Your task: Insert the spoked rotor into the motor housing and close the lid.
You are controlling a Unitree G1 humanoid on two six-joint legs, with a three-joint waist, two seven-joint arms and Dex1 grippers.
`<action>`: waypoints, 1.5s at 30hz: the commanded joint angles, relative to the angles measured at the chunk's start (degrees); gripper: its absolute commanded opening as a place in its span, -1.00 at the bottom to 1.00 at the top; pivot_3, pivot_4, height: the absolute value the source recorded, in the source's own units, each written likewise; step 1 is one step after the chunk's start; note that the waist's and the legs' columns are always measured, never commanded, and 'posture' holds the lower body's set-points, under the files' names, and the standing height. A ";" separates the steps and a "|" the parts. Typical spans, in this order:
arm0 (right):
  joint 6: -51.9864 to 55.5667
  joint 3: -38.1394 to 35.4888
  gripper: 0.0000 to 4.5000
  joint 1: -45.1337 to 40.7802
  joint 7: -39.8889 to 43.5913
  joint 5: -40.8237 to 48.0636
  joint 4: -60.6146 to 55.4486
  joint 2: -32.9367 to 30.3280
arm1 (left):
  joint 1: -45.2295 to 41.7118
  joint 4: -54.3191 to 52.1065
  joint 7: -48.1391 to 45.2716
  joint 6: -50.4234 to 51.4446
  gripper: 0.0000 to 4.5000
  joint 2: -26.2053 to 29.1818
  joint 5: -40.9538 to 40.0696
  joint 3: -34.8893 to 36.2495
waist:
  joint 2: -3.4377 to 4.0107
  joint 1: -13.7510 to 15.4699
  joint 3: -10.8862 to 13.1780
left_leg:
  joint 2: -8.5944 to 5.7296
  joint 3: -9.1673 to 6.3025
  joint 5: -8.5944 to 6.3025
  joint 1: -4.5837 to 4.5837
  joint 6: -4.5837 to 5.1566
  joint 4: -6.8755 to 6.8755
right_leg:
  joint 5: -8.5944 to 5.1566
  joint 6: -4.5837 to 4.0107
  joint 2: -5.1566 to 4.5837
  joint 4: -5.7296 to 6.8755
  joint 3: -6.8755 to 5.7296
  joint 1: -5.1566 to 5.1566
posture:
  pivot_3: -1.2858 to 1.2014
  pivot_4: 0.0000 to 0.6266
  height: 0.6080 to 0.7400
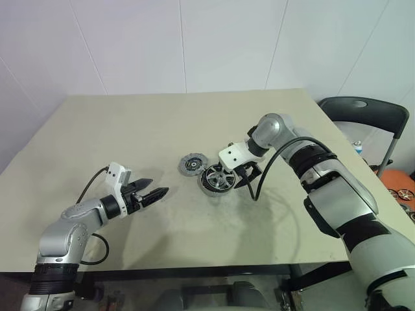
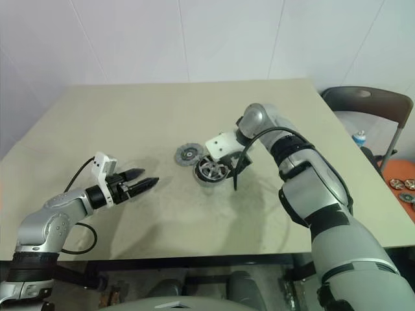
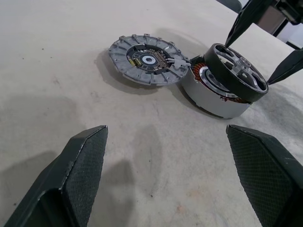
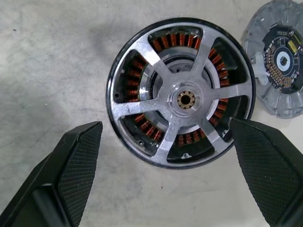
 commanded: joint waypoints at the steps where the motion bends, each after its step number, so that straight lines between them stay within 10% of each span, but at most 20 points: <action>1: -0.71 -1.53 0.99 -2.34 -0.84 -0.13 -0.12 0.95 | -0.72 -1.79 0.10 -0.81 0.89 0.07 -0.23 0.84 | 0.00 0.02 0.00 | 0.00 0.00 0.00 0.00 0.00 0.00 | 0.00 0.00 0.00 0.00 0.00 0.01 | 0.03 -1.00 1.00; 5: -0.11 -2.56 0.91 -2.73 -0.37 0.56 -0.12 1.79 | -0.54 -1.81 0.17 -0.91 0.89 0.06 -0.12 0.75 | 0.00 0.02 0.00 | 0.00 -0.01 0.00 0.00 0.00 0.00 | 0.00 0.00 -0.01 -0.01 0.00 0.01 | 0.03 -1.00 1.00; 12: -0.60 -2.55 0.00 -2.98 -0.63 -0.20 0.34 1.59 | -0.06 -2.09 0.54 -1.04 0.89 -0.19 -0.19 0.92 | 0.00 -0.08 0.00 | 0.00 0.00 0.00 0.06 -0.01 0.00 | 0.00 0.00 0.00 0.01 0.00 0.05 | 0.03 -1.00 1.00; 45: 1.55 -5.06 0.00 -0.44 5.31 1.90 -3.83 1.43 | -1.70 -0.44 0.32 -1.63 0.89 0.97 0.40 1.57 | -0.01 -0.14 -0.01 | 0.00 0.00 0.00 0.25 0.00 -0.01 | 0.00 0.00 0.00 0.02 0.00 0.25 | 0.03 -1.00 1.00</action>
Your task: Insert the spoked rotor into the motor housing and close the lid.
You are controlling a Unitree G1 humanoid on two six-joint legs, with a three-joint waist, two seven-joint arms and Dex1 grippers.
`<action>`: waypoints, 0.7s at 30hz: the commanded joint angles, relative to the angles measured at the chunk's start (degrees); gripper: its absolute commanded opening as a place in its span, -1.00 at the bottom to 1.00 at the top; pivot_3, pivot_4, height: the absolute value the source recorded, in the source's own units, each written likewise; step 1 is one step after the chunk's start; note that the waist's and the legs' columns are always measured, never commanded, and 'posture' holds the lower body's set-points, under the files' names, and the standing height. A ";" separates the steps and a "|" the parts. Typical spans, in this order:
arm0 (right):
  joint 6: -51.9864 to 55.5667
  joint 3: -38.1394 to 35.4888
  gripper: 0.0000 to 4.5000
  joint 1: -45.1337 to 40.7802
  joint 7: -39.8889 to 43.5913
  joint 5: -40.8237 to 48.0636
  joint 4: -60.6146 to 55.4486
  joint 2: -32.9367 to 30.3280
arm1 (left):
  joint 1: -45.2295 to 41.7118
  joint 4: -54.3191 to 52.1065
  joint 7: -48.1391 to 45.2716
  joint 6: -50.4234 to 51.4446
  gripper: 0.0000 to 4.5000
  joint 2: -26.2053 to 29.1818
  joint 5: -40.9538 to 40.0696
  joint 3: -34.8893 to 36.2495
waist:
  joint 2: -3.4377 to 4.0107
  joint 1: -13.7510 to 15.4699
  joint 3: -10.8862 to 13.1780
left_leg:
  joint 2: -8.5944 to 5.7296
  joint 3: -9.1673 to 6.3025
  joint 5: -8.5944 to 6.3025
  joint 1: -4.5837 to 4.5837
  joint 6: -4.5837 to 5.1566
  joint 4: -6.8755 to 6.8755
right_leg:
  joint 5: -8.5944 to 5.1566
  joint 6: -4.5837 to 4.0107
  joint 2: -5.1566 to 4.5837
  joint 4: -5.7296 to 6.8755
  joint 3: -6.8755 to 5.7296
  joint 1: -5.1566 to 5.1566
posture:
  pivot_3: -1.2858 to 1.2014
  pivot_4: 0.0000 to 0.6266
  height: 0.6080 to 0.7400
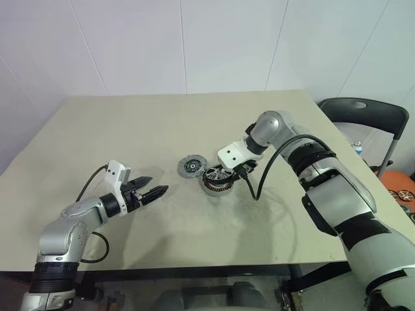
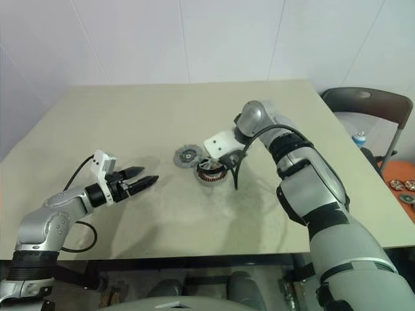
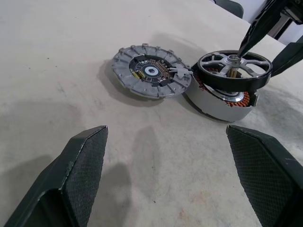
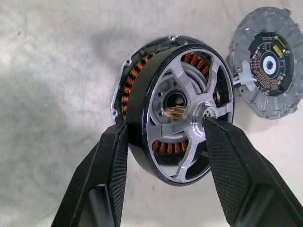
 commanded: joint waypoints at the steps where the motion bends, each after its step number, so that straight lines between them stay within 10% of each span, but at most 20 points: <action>1: 2.14 -1.89 0.00 -0.17 1.87 2.25 -3.01 0.88 | -0.94 -0.73 0.08 -1.17 0.89 0.71 0.24 1.51 | 0.00 -0.12 0.00 | 0.00 0.00 0.00 0.00 0.00 0.00 | 0.00 0.00 0.00 0.00 0.00 0.00 | 0.03 -1.00 1.00; 8: 4.32 -1.96 0.00 1.85 2.60 2.58 -6.37 1.19 | -0.82 -0.90 0.25 -1.12 0.89 0.78 0.16 1.67 | -0.01 -0.37 -0.01 | 0.00 -0.01 0.00 0.00 0.00 -0.01 | 0.00 0.00 0.00 0.00 0.00 0.00 | 0.03 -1.00 1.00; 15: 1.84 -1.66 0.96 2.62 -2.14 0.67 -5.64 0.56 | -0.27 -1.44 0.47 -0.99 0.89 0.68 0.04 1.64 | -0.02 -1.07 -0.02 | 0.00 0.00 0.00 0.02 0.00 -0.01 | 0.00 0.00 -0.01 0.01 0.00 0.01 | 0.03 -1.00 1.00; 21: 1.12 -1.70 0.98 2.72 -3.79 -0.01 -4.71 -0.10 | -0.24 -1.46 0.43 -0.82 0.89 0.94 -0.11 1.66 | -0.02 -1.16 -0.02 | 0.00 -0.01 0.00 0.02 0.00 -0.02 | 0.00 0.00 -0.01 0.00 0.00 0.01 | 0.03 -1.00 1.00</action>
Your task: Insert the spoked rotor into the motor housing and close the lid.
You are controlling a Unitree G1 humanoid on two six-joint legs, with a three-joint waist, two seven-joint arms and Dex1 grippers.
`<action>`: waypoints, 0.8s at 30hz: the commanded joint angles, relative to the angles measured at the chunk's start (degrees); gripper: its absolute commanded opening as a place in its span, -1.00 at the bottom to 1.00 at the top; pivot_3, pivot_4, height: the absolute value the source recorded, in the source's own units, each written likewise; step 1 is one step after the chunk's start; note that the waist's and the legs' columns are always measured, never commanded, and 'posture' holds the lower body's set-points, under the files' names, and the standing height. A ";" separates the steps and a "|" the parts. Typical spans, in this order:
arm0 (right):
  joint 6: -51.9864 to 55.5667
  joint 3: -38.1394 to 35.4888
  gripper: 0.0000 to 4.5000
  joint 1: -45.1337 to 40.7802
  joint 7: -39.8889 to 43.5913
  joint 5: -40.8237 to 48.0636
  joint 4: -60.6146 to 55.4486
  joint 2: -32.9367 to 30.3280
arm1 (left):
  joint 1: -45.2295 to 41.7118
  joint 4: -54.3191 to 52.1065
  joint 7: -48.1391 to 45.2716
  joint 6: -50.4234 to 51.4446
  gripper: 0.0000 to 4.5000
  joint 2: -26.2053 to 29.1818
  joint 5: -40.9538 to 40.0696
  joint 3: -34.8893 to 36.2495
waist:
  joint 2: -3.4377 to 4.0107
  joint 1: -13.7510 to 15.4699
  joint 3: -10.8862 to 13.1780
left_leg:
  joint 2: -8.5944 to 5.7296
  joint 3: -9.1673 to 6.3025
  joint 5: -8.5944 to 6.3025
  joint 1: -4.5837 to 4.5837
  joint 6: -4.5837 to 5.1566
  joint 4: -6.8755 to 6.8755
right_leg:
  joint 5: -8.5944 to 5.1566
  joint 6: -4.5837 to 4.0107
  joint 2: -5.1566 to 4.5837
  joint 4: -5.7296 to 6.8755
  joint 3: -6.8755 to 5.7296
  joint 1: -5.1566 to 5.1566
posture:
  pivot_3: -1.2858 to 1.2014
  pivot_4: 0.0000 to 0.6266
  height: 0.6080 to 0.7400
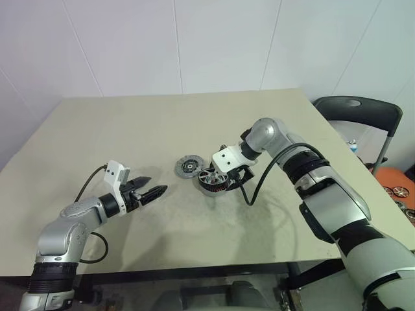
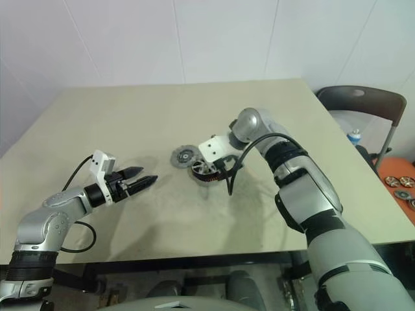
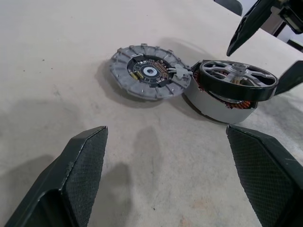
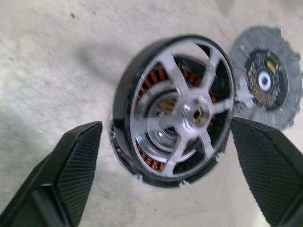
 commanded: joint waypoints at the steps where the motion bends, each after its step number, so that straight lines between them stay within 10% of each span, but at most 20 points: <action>1: -0.08 -0.79 0.98 -0.83 -0.12 0.46 -0.19 -0.62 | -0.52 -1.35 -0.17 -0.79 0.89 0.83 -0.10 1.57 | 0.00 -0.02 0.00 | 0.00 0.00 0.00 0.00 0.00 0.00 | 0.00 0.00 0.00 0.00 0.00 0.00 | 0.03 -1.00 1.00; 17: 8.83 7.53 0.98 -2.74 11.33 15.92 -10.66 -10.42 | -1.07 -0.81 -0.60 -0.80 0.89 1.76 -0.03 1.63 | 0.00 0.07 0.00 | -0.02 -0.02 -0.01 0.00 0.01 0.00 | 0.00 0.00 -0.08 -0.02 -0.01 0.02 | 0.03 -1.00 1.00; 24: 10.10 0.73 0.98 -11.53 8.86 14.06 -2.13 -2.72 | -1.40 -0.67 -0.46 -0.94 0.89 0.77 -0.09 0.99 | 0.02 -0.29 0.01 | 0.05 0.02 0.00 0.18 0.00 -0.05 | 0.01 -0.02 0.05 0.12 0.05 0.00 | 0.03 -1.00 1.00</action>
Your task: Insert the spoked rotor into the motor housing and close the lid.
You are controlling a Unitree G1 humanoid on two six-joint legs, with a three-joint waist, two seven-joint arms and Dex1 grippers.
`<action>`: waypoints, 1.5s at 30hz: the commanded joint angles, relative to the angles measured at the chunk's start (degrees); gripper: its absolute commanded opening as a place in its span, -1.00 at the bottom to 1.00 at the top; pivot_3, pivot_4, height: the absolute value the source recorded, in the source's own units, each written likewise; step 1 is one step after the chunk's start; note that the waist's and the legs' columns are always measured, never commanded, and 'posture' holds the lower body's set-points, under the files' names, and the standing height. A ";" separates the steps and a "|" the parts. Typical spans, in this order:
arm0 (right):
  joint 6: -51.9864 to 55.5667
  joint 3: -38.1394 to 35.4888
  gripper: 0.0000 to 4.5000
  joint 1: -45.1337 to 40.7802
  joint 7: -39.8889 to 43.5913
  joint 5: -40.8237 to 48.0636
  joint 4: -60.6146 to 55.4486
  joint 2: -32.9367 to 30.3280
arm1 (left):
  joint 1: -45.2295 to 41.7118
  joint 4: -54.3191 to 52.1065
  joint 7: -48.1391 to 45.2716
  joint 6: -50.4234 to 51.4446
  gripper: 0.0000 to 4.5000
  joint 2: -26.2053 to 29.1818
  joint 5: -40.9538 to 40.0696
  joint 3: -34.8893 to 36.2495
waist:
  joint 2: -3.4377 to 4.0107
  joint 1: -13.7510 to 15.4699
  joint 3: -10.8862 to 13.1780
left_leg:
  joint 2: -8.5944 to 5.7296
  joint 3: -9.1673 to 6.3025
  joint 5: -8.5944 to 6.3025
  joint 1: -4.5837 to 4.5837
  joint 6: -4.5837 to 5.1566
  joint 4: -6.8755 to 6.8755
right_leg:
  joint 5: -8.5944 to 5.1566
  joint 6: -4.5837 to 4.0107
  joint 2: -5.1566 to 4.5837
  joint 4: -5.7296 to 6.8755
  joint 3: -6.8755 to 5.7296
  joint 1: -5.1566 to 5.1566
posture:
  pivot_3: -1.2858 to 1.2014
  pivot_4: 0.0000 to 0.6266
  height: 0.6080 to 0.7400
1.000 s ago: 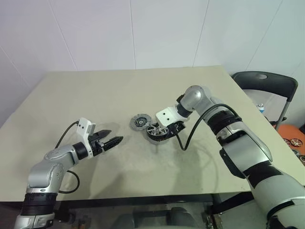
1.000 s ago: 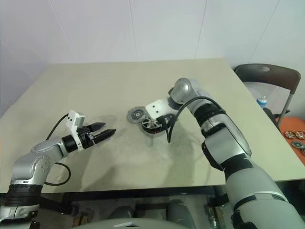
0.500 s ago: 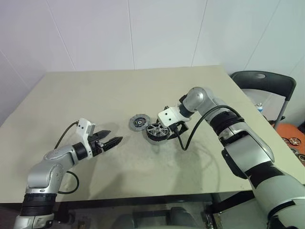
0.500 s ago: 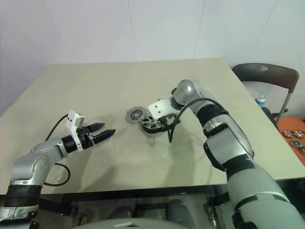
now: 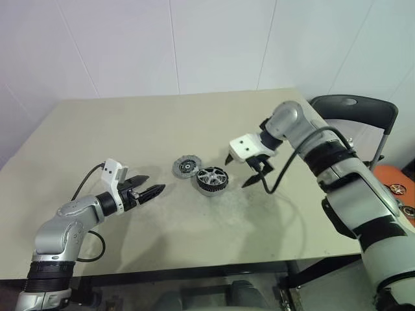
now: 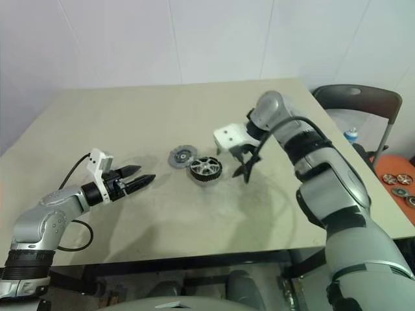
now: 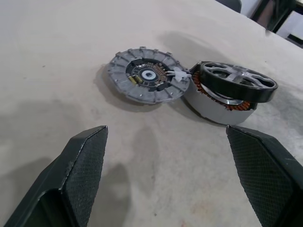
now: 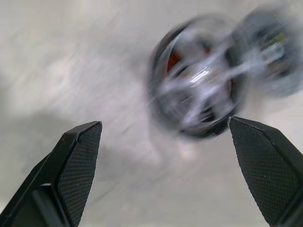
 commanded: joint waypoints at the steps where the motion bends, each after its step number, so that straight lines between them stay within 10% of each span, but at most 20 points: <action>1: -0.94 -2.98 0.98 -4.78 -2.56 -0.84 3.23 2.87 | -1.05 -0.65 -0.25 -0.94 0.89 -0.16 -0.02 0.61 | -0.05 0.40 -0.03 | 0.00 -0.02 0.00 0.00 0.00 0.00 | 0.00 0.00 0.00 0.00 -0.01 0.00 | 0.03 -1.00 1.00; 45: -7.77 -4.34 0.98 4.26 -11.51 -8.92 6.61 9.19 | 2.24 -2.67 0.98 -1.45 0.89 -1.34 0.15 1.02 | -0.16 0.44 -0.10 | -0.11 -0.04 0.00 -0.04 0.00 0.01 | 0.00 0.00 -0.13 -0.03 -0.05 0.01 | 0.03 -1.00 1.00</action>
